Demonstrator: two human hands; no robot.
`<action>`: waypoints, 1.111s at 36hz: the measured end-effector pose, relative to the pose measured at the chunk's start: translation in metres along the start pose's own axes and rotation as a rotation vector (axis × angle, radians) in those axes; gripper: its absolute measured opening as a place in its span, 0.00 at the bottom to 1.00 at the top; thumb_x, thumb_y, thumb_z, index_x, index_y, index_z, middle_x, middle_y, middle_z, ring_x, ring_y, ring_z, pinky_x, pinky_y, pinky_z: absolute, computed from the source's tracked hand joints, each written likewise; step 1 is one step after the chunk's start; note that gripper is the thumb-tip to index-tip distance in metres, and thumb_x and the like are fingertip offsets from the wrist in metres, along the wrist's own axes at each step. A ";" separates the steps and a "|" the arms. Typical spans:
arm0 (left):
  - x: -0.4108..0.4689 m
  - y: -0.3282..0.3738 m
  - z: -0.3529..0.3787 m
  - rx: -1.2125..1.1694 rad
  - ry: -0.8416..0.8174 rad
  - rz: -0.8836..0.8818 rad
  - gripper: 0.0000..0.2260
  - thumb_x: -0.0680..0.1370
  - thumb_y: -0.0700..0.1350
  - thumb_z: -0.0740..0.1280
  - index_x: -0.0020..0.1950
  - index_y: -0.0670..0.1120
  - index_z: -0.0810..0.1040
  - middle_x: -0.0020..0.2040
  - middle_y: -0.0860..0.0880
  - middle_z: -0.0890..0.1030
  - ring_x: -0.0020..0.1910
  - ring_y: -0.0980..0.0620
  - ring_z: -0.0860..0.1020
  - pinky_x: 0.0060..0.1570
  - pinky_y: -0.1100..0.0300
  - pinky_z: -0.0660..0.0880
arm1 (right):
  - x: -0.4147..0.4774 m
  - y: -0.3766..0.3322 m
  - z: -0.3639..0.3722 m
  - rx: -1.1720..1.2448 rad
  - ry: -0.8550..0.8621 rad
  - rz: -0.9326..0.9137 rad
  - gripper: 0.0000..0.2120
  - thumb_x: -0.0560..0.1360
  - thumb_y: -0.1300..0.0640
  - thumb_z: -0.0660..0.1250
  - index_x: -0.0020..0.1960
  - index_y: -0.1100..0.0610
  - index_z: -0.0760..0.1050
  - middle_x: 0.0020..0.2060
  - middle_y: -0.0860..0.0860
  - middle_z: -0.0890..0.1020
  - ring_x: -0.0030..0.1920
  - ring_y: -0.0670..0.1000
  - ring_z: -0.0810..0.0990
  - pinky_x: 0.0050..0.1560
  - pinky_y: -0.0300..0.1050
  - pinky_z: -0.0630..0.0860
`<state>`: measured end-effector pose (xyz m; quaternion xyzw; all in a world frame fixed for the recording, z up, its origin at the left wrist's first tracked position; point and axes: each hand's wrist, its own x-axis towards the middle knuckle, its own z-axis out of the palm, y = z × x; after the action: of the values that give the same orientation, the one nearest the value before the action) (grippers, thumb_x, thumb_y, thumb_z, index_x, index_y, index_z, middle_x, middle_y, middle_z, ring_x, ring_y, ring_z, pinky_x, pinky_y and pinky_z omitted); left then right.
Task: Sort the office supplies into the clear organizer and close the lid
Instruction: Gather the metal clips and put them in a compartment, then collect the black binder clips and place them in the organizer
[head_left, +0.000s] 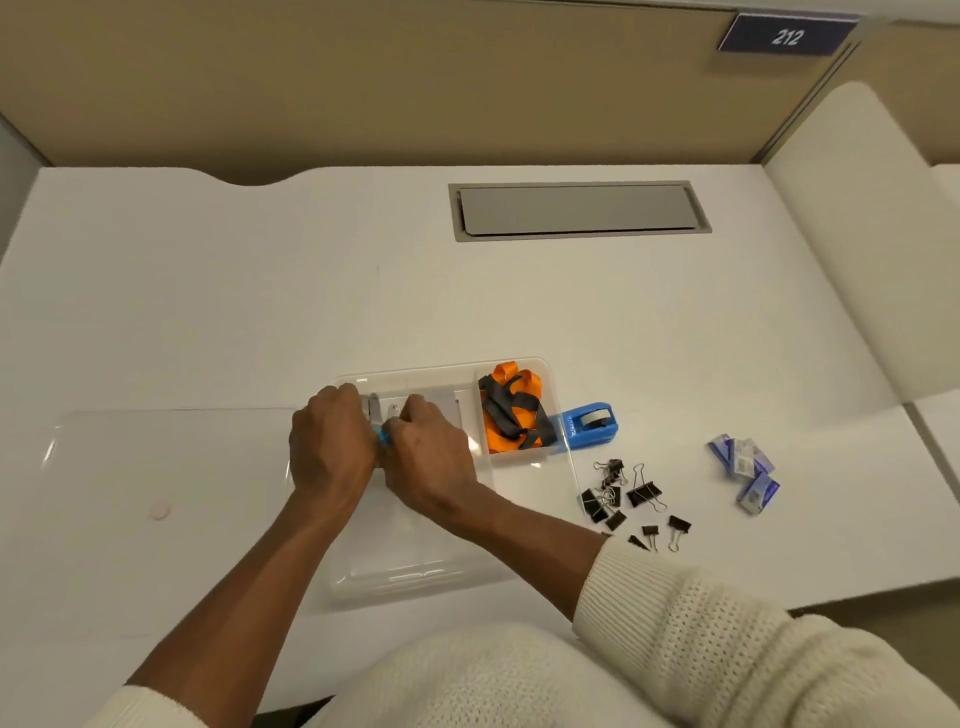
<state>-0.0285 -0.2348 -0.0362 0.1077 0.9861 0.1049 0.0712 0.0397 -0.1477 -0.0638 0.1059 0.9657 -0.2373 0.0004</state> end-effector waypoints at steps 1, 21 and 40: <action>0.000 -0.001 0.000 0.011 0.008 0.008 0.05 0.76 0.39 0.71 0.41 0.40 0.79 0.40 0.41 0.82 0.34 0.45 0.75 0.33 0.56 0.68 | -0.001 0.002 0.000 0.020 0.005 -0.015 0.12 0.72 0.60 0.79 0.53 0.64 0.85 0.48 0.59 0.81 0.45 0.57 0.80 0.39 0.51 0.83; -0.063 0.082 -0.013 0.001 0.057 0.465 0.09 0.79 0.50 0.70 0.42 0.46 0.81 0.38 0.48 0.82 0.36 0.46 0.79 0.37 0.53 0.76 | -0.092 0.098 -0.070 0.200 0.367 0.147 0.09 0.78 0.53 0.70 0.58 0.52 0.80 0.53 0.47 0.78 0.45 0.44 0.81 0.38 0.40 0.79; -0.095 0.224 0.040 0.364 -0.324 1.149 0.24 0.75 0.41 0.74 0.68 0.42 0.70 0.68 0.41 0.70 0.64 0.43 0.73 0.37 0.53 0.71 | -0.206 0.217 -0.108 -0.027 -0.081 0.809 0.62 0.58 0.18 0.69 0.82 0.39 0.45 0.74 0.55 0.61 0.71 0.57 0.72 0.57 0.58 0.79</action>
<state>0.1138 -0.0343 -0.0144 0.6457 0.7495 -0.0611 0.1326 0.2913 0.0476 -0.0569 0.4681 0.8482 -0.2092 0.1331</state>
